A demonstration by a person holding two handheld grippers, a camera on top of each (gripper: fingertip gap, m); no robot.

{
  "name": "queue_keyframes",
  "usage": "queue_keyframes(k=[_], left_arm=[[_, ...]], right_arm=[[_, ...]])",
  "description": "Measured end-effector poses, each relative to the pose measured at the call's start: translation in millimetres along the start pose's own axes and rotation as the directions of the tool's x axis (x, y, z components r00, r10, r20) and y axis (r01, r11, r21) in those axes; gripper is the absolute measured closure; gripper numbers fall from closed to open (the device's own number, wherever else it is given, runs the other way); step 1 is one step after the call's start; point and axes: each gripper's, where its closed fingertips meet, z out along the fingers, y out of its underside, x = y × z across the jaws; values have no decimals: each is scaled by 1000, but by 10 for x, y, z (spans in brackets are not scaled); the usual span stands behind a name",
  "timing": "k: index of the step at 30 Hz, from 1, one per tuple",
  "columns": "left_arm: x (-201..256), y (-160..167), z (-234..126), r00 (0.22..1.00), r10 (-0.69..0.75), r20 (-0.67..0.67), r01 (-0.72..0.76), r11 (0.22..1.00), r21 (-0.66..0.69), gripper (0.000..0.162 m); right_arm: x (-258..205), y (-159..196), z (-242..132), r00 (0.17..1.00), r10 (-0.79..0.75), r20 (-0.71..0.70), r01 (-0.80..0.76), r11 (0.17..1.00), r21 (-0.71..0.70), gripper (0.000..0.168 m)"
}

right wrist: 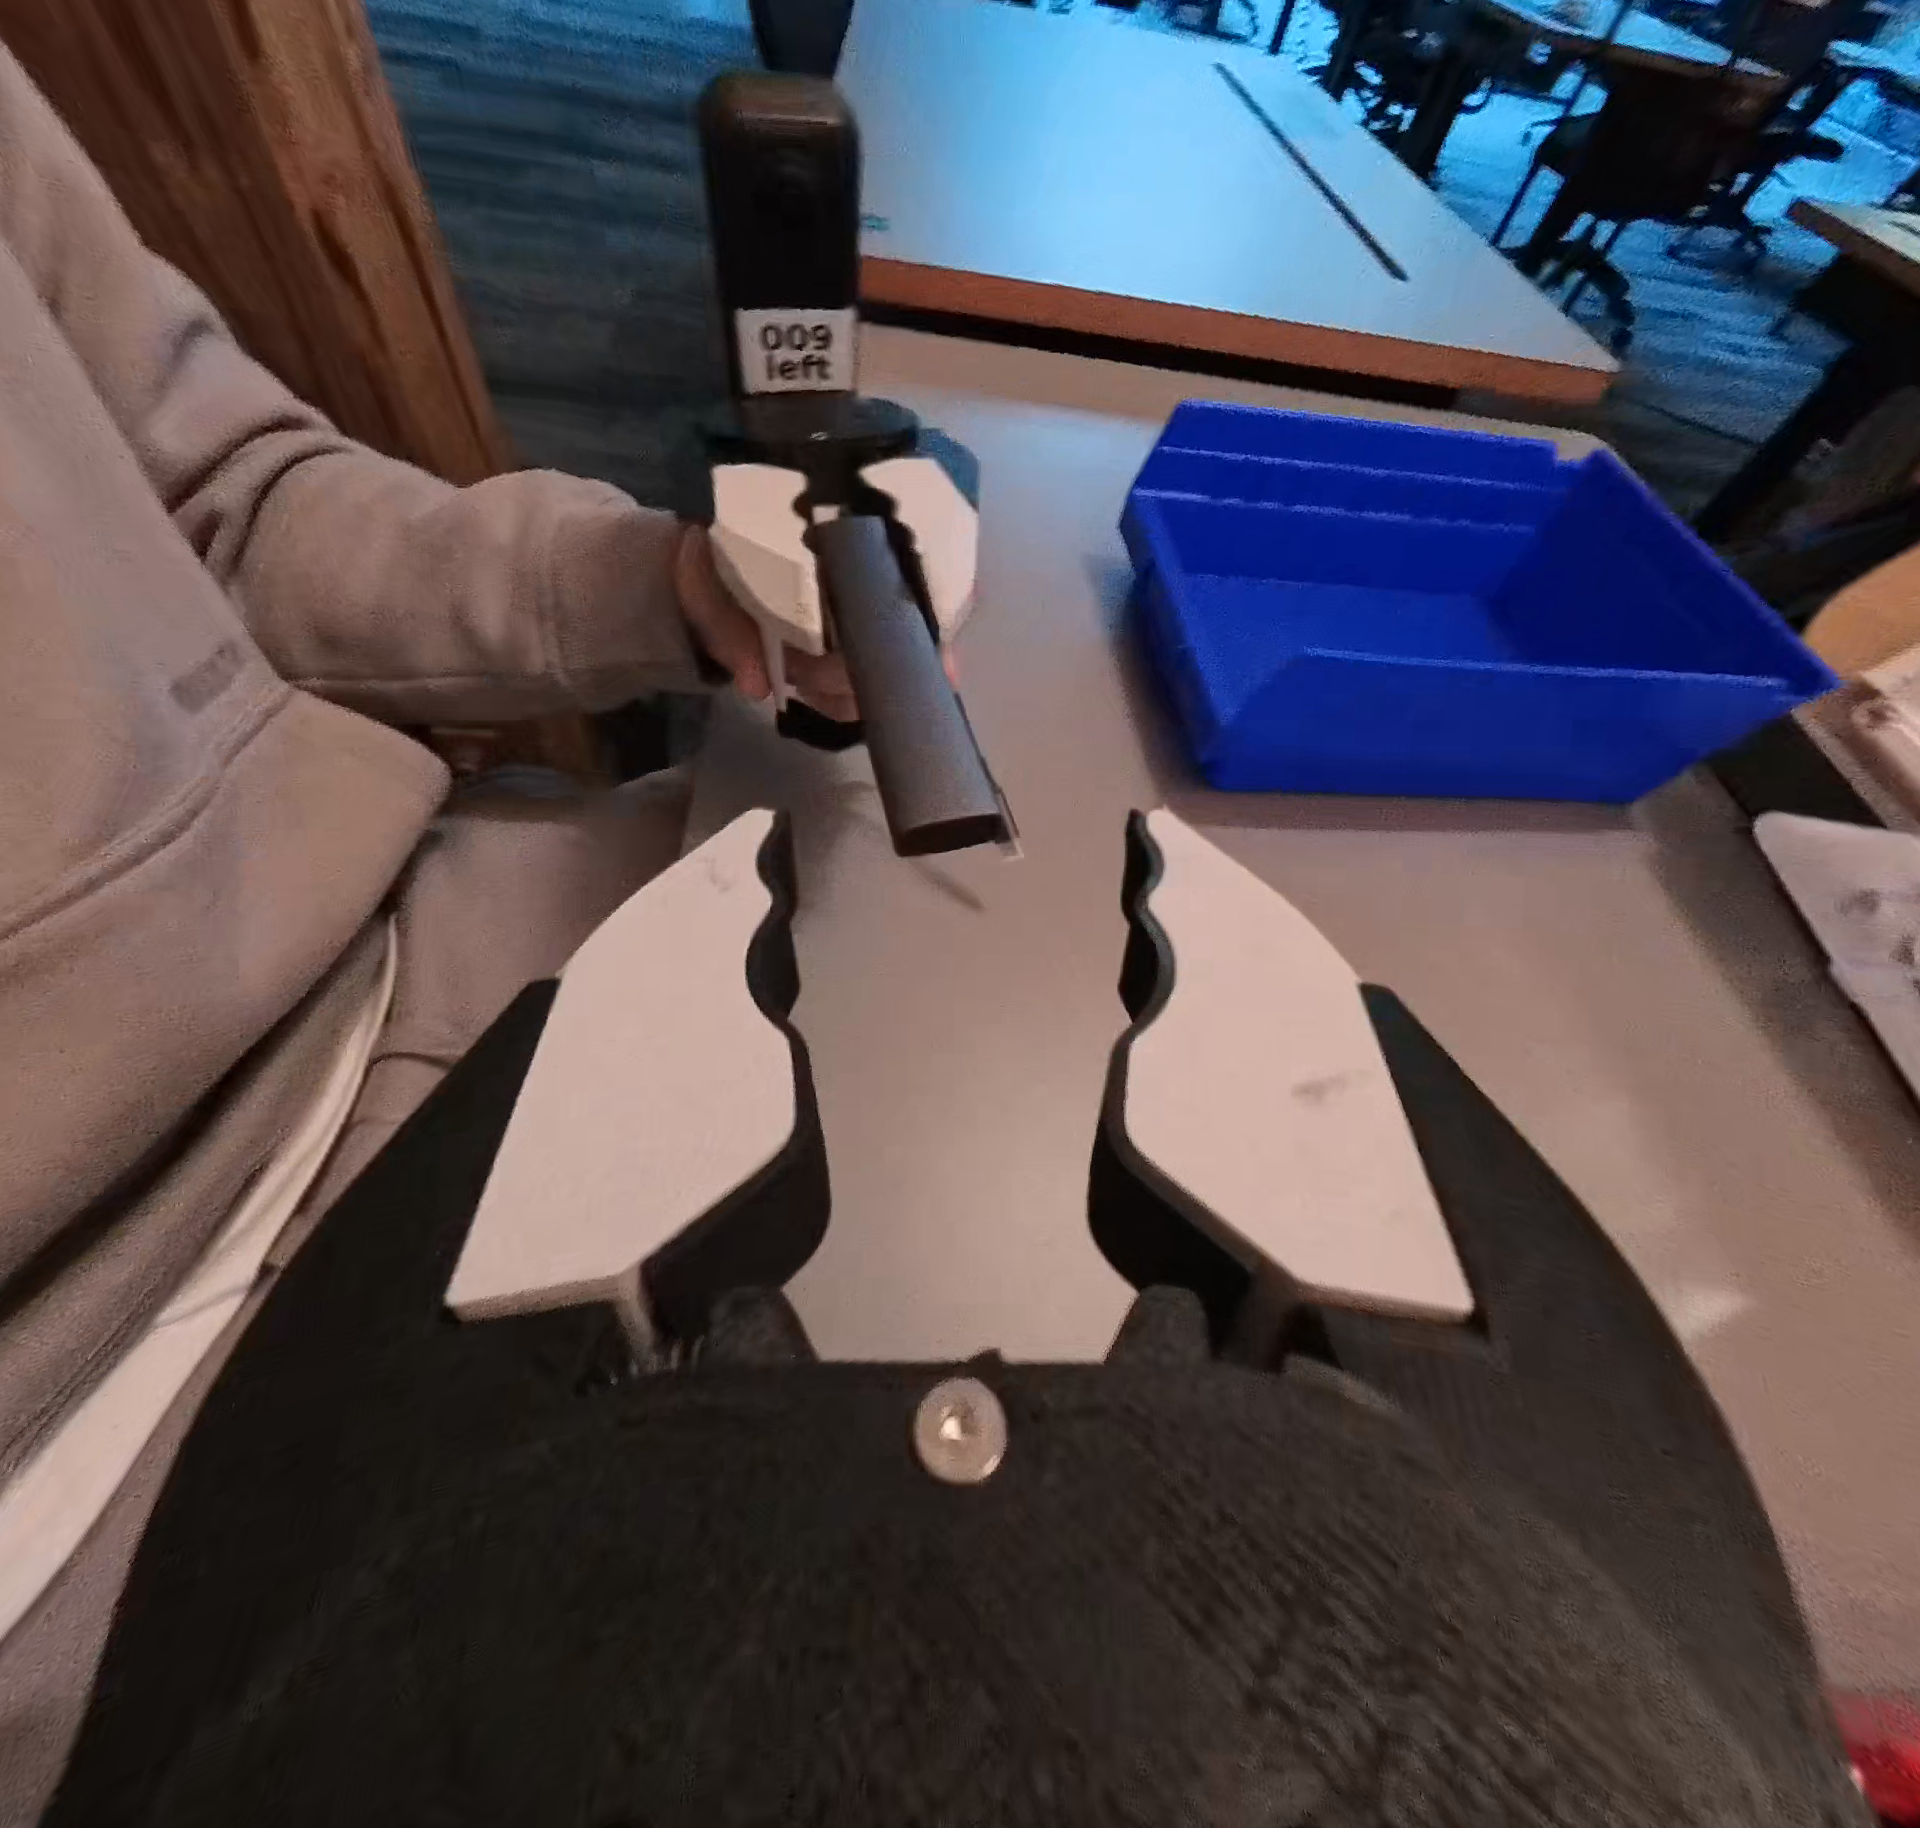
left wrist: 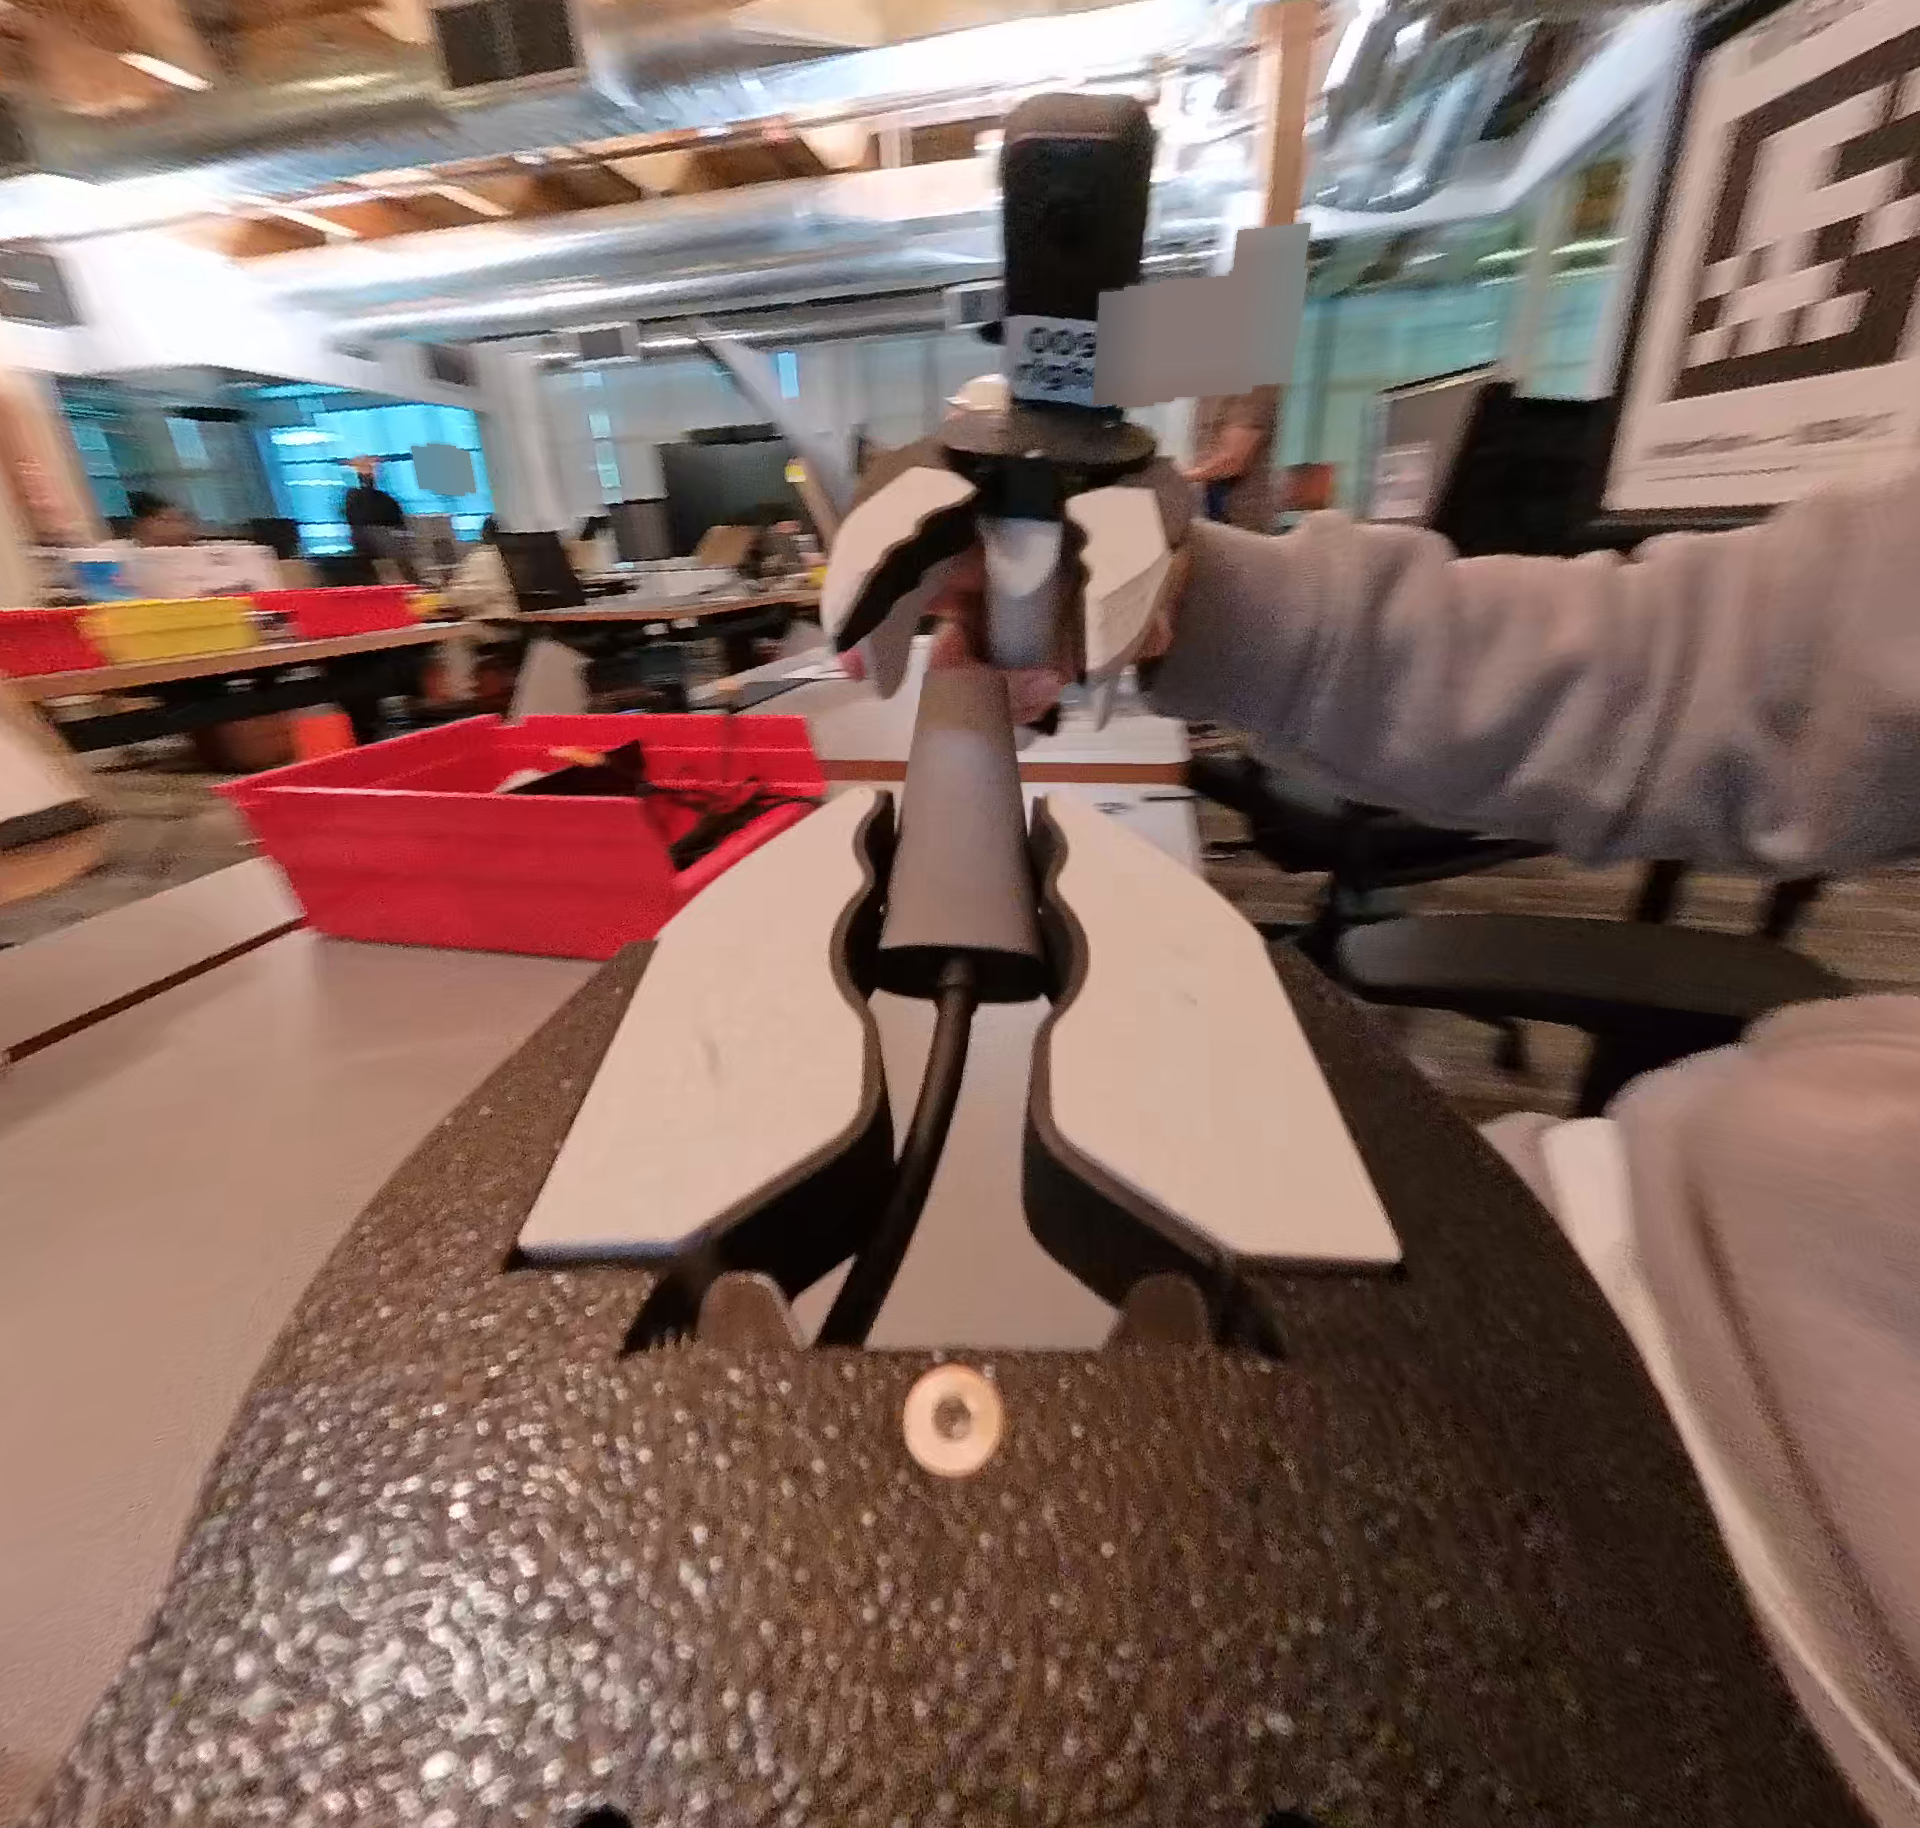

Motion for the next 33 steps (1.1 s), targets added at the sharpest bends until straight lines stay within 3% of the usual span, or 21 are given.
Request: queue_keyframes(k=[5,13,20,22,24,27,30,33], left_arm=[[161,-89,-1,993,-27,-115,33,998,49,137],[196,-125,-9,988,-43,-146,57,994,98,137],[154,-107,-36,986,-78,-147,94,990,109,136],[41,-117,-28,997,-58,-49,64,991,120,115],[-135,-148,-71,995,-6,104,-7,992,125,89],[-400,-234,-217,955,28,294,-68,989,128,66],[-570,-231,-342,918,20,396,-78,988,131,67],[-622,-65,-327,914,16,406,-52,996,77,71]], right_arm=[[-353,-99,155,988,-86,131,85,996,12,123],[-318,-168,227,995,-28,98,20,997,78,144],[-287,-113,287,995,63,78,-64,998,10,145],[-256,-139,254,997,45,61,-45,999,6,145],[-131,-133,147,1000,11,-6,-11,999,-34,144],[124,-238,-169,992,-39,-124,33,998,-52,144],[565,-453,-659,945,-86,-315,69,996,-63,144],[1205,-575,-1275,833,-115,-542,60,991,-118,144]])
